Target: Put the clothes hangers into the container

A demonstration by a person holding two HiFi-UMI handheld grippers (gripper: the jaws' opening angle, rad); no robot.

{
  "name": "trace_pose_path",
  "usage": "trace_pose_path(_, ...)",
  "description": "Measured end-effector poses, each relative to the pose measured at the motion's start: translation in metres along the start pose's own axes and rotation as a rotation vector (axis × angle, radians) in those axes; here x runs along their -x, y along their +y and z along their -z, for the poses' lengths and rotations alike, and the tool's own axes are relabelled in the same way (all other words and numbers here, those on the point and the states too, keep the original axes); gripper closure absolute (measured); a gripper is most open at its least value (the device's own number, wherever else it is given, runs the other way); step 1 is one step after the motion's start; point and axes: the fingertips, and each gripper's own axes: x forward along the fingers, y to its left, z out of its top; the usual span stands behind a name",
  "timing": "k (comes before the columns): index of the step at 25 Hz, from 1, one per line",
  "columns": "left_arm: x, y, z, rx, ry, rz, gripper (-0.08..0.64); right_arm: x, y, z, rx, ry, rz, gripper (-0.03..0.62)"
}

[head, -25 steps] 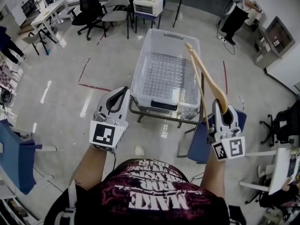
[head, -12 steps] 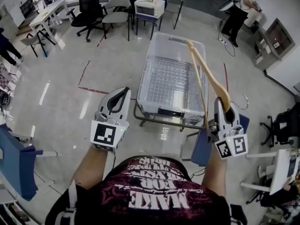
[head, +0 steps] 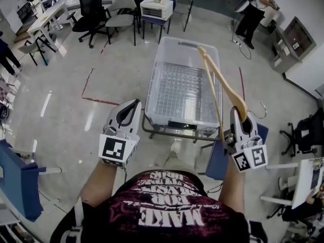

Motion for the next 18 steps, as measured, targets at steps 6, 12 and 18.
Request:
trace_pose_path(6, -0.024, 0.007, 0.009, 0.017, 0.024, -0.005, 0.555, -0.030, -0.020, 0.014, -0.032, 0.018, -0.024, 0.532)
trace_pose_path(12, -0.062, 0.021, 0.008, 0.012, 0.032, -0.011, 0.555, -0.072, -0.040, 0.028, -0.049, 0.038, -0.056, 0.532)
trace_pose_path(18, -0.105, 0.032, 0.017, 0.026, 0.059, -0.006, 0.555, -0.110, -0.061, 0.047, -0.076, 0.072, -0.069, 0.532)
